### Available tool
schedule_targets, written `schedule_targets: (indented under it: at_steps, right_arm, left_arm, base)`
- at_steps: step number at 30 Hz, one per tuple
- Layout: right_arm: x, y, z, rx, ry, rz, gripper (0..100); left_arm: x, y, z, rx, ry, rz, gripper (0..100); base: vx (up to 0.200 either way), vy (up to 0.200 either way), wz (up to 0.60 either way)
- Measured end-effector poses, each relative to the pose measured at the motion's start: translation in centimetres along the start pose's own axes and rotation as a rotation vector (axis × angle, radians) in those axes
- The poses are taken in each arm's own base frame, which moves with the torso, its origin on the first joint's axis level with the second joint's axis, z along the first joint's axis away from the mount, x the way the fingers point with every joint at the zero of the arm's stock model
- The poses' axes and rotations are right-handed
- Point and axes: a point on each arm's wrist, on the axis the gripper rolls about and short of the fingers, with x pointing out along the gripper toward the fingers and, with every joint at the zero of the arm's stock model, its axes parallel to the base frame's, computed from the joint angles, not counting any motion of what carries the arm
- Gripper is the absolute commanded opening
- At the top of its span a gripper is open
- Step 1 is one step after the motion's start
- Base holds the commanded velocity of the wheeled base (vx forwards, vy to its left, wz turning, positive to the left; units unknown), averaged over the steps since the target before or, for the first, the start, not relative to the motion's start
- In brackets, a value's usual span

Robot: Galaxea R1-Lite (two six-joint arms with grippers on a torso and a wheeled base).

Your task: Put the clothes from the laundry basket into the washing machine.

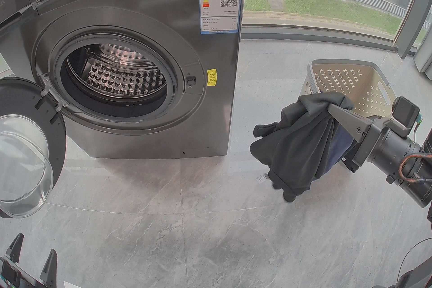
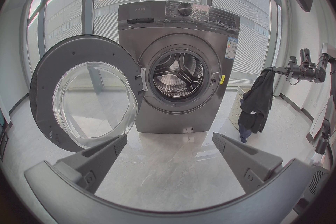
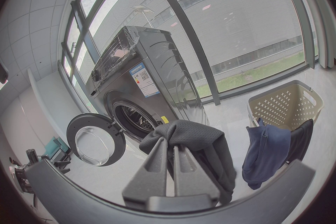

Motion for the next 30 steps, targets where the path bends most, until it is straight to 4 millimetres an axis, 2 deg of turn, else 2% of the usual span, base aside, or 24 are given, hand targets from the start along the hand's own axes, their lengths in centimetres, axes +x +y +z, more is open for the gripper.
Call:
schedule_targets:
  at_steps: [7, 25, 30]
  right_arm:
    - [-0.01, 0.01, -0.01, 0.000, 0.001, 0.002, 0]
    - [-0.01, 0.04, -0.02, 0.000, 0.002, 0.006, 0]
    - [-0.01, 0.04, -0.02, 0.001, 0.002, 0.006, 0]
  left_arm:
    - [0.00, 0.00, 0.00, -0.001, 0.000, -0.001, 100]
    - [0.00, 0.00, 0.00, 0.000, 0.000, -0.001, 100]
    - [0.00, 0.00, 0.00, 0.000, 0.000, -0.002, 100]
  base:
    - [0.000, 0.200, 0.00]
    - [0.000, 0.000, 0.00]
    - [0.000, 0.200, 0.00]
